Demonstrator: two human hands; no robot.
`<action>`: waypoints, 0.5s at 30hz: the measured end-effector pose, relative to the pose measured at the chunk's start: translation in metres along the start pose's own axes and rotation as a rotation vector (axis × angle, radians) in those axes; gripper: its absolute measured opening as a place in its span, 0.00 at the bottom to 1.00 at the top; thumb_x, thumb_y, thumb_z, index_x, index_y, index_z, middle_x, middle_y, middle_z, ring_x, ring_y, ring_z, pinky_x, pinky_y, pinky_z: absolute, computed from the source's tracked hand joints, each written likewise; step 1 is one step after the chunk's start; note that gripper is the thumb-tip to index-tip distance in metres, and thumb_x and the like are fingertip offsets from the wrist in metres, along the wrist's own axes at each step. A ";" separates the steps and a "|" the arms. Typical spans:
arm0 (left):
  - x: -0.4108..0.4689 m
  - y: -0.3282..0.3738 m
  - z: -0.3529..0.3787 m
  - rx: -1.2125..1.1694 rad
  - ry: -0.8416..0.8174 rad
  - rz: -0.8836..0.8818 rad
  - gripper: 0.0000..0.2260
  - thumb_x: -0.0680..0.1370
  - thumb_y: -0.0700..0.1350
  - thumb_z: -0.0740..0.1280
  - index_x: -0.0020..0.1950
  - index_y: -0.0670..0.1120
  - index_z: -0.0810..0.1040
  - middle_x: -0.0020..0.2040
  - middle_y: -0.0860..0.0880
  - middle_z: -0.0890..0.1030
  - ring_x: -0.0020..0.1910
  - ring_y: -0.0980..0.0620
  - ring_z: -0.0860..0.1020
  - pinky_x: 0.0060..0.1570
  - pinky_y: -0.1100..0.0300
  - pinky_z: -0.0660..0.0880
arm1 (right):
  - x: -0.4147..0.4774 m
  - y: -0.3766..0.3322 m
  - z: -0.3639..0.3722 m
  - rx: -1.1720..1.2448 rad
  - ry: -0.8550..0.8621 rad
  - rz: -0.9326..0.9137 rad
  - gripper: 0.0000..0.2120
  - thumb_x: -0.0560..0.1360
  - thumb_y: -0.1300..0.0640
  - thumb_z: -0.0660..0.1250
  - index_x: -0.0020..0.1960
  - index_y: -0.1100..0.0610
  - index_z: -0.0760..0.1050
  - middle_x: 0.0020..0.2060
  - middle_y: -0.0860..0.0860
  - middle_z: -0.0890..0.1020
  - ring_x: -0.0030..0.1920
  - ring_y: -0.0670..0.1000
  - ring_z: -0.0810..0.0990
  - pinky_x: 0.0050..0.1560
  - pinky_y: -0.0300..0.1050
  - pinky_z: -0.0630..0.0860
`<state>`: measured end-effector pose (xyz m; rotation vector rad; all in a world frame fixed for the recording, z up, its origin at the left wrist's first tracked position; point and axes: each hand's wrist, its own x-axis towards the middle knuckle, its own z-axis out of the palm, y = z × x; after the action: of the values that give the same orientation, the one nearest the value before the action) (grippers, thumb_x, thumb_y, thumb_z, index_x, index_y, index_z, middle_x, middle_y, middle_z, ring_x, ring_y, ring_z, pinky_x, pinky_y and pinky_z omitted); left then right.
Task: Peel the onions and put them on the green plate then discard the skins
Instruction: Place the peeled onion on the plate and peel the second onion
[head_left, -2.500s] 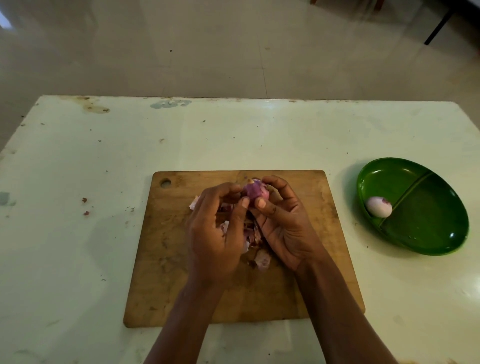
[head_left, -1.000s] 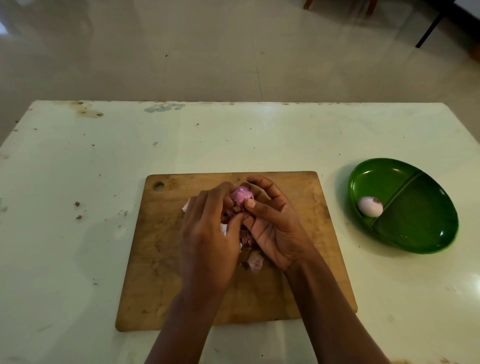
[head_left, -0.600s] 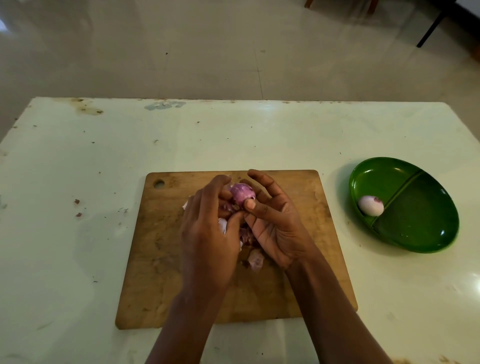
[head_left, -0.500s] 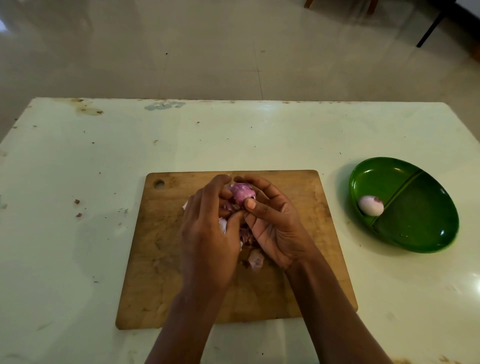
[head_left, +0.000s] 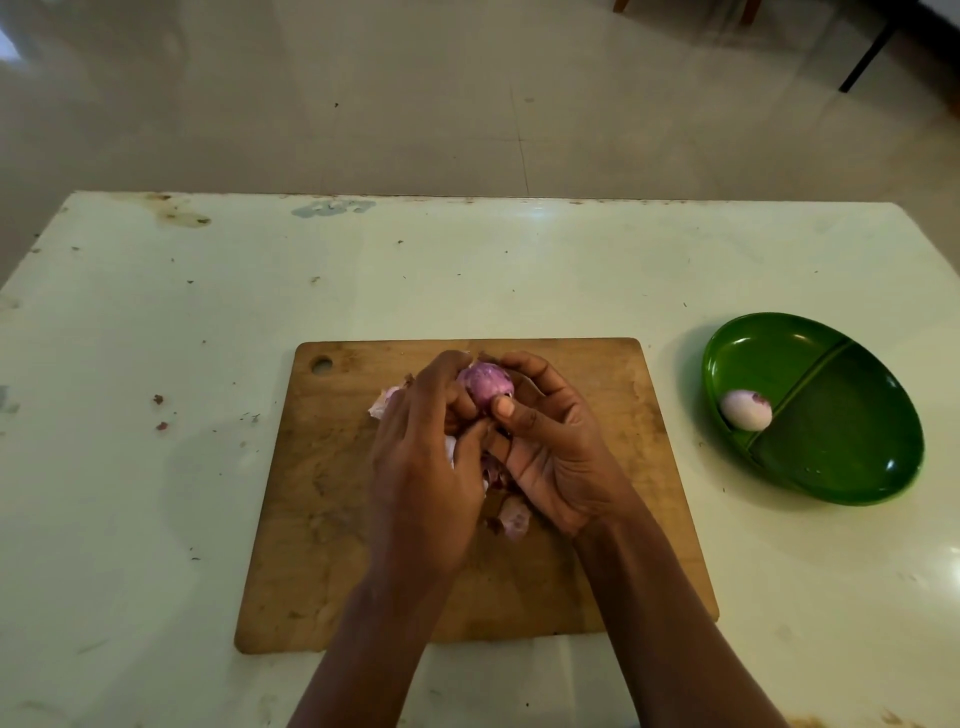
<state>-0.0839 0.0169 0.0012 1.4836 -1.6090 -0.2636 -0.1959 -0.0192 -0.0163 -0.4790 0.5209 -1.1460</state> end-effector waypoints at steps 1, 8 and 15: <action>-0.001 0.000 0.000 0.003 0.003 0.011 0.29 0.66 0.30 0.76 0.64 0.43 0.70 0.49 0.42 0.81 0.46 0.45 0.81 0.42 0.55 0.80 | 0.000 0.000 0.001 0.000 0.001 0.002 0.18 0.63 0.69 0.71 0.53 0.62 0.78 0.53 0.60 0.80 0.50 0.58 0.83 0.43 0.46 0.82; 0.001 0.000 0.000 -0.030 0.017 0.012 0.31 0.66 0.29 0.75 0.64 0.46 0.67 0.53 0.42 0.79 0.48 0.44 0.80 0.43 0.47 0.81 | 0.000 0.001 -0.002 0.013 -0.017 -0.001 0.19 0.63 0.68 0.74 0.53 0.62 0.78 0.54 0.60 0.80 0.50 0.58 0.82 0.47 0.47 0.82; 0.001 -0.001 0.002 -0.027 0.016 0.025 0.30 0.66 0.29 0.75 0.64 0.44 0.68 0.52 0.42 0.79 0.47 0.44 0.80 0.42 0.49 0.81 | -0.001 -0.001 0.000 0.027 -0.019 -0.001 0.19 0.62 0.69 0.72 0.52 0.62 0.78 0.53 0.59 0.80 0.50 0.58 0.83 0.44 0.46 0.81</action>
<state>-0.0845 0.0155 0.0002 1.4405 -1.6044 -0.2574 -0.1965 -0.0189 -0.0157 -0.4662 0.4883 -1.1471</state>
